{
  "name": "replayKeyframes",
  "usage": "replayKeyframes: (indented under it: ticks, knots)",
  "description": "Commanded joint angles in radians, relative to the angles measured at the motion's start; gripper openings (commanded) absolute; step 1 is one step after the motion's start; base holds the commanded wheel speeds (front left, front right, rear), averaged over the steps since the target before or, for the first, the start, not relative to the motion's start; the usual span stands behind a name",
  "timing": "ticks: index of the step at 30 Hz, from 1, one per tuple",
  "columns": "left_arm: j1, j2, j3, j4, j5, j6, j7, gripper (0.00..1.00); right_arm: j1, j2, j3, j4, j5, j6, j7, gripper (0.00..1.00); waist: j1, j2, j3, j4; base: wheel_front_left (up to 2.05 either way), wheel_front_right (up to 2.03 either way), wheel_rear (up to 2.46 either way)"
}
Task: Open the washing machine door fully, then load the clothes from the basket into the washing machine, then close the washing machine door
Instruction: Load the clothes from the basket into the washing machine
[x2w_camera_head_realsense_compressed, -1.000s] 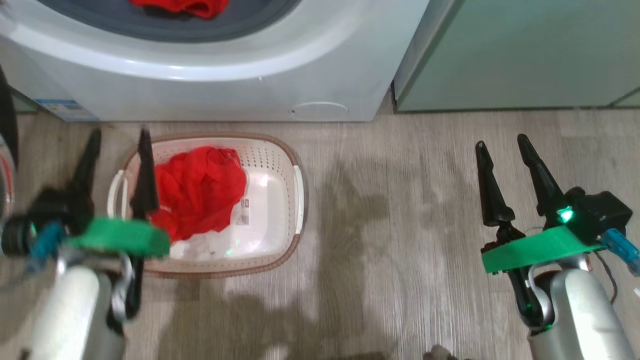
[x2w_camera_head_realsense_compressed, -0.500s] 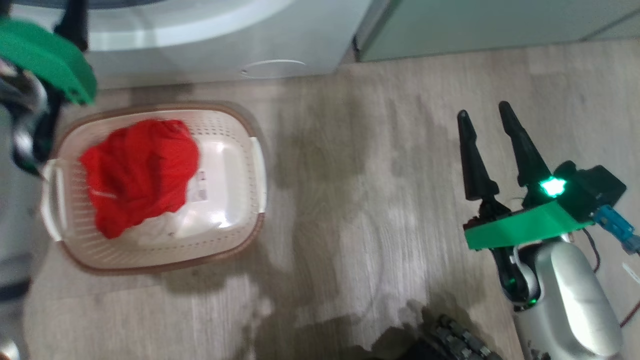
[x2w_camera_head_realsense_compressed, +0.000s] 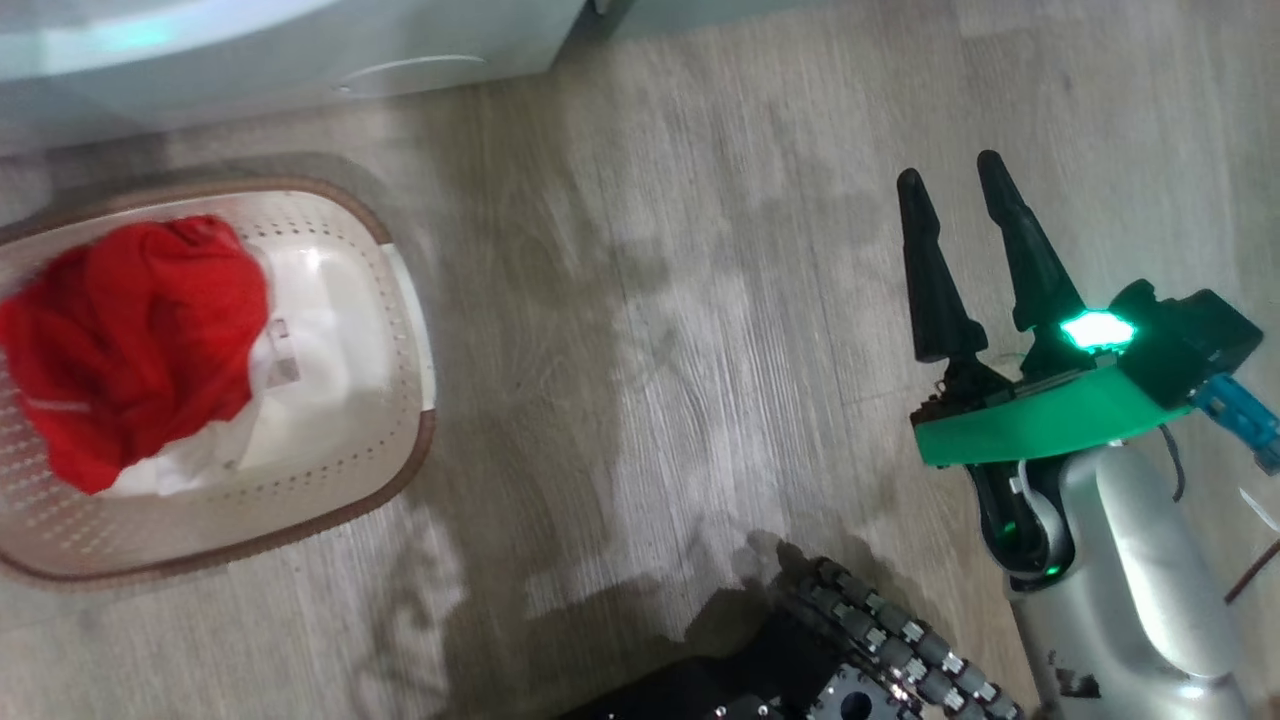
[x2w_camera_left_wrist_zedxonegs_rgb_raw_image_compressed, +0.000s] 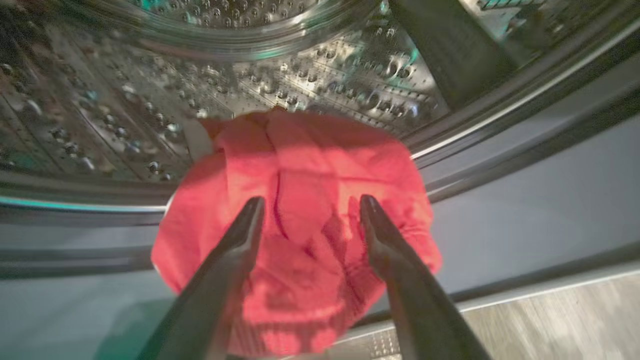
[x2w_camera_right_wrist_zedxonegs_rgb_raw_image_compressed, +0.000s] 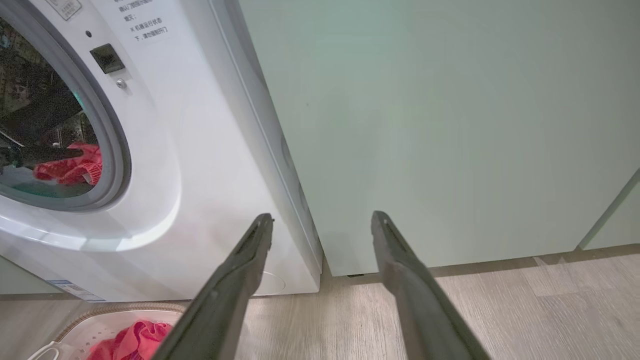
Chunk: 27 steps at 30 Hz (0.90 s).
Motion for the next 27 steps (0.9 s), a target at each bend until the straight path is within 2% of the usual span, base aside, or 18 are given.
replayKeyframes:
  ticks: [1, 13, 14, 15, 16, 19, 22, 27]
  knots:
    - [-0.043, 0.071, 0.02, -0.016, 0.004, -0.009, 0.031, 1.0, 0.001, -0.002, 0.022, -0.036, 0.009, 0.0, -0.009, 1.0, -0.0002, 0.0, 0.016, -0.016, 0.0, 0.0, 0.0]
    - [-0.104, 0.131, 0.0, 0.044, -0.021, -0.01, 0.299, 1.0, -0.015, -0.002, 0.046, -0.039, 0.044, 0.0, -0.009, 1.0, -0.0002, 0.0, 0.044, -0.048, 0.0, 0.0, 0.0]
    - [-0.106, 0.132, 0.0, 0.045, -0.025, -0.007, 0.322, 0.9, -0.015, -0.002, 0.047, -0.04, 0.045, 0.0, -0.009, 1.0, -0.0002, 0.0, 0.045, -0.05, 0.0, 0.0, 0.0]
    - [-0.108, 0.134, -0.001, 0.043, -0.027, -0.004, 0.341, 0.4, -0.015, -0.002, 0.047, -0.042, 0.046, 0.0, -0.009, 1.0, -0.0002, 0.0, 0.047, -0.052, 0.0, 0.0, 0.0]
    - [-0.109, 0.135, -0.002, 0.04, -0.029, 0.0, 0.357, 0.0, -0.013, -0.002, 0.046, -0.043, 0.047, 0.0, -0.009, 1.0, -0.0002, 0.0, 0.048, -0.054, 0.0, 0.0, 0.0]
    - [-0.111, 0.137, -0.007, 0.024, -0.031, 0.012, 0.398, 0.0, -0.011, -0.002, 0.042, -0.046, 0.048, 0.0, -0.009, 1.0, -0.0002, 0.0, 0.052, -0.056, 0.0, 0.0, 0.0]
    - [-0.116, 0.134, -0.001, -0.007, -0.035, 0.021, 0.379, 0.0, -0.01, -0.002, 0.041, -0.048, 0.05, 0.0, -0.009, 1.0, -0.0002, 0.0, 0.054, -0.057, 0.0, 0.0, 0.0]
    - [-0.138, 0.113, 0.042, -0.059, -0.032, 0.08, 0.225, 0.0, -0.015, -0.002, 0.046, -0.054, 0.058, 0.0, -0.009, 1.0, -0.0002, 0.0, 0.064, -0.059, 0.0, 0.0, 0.0]
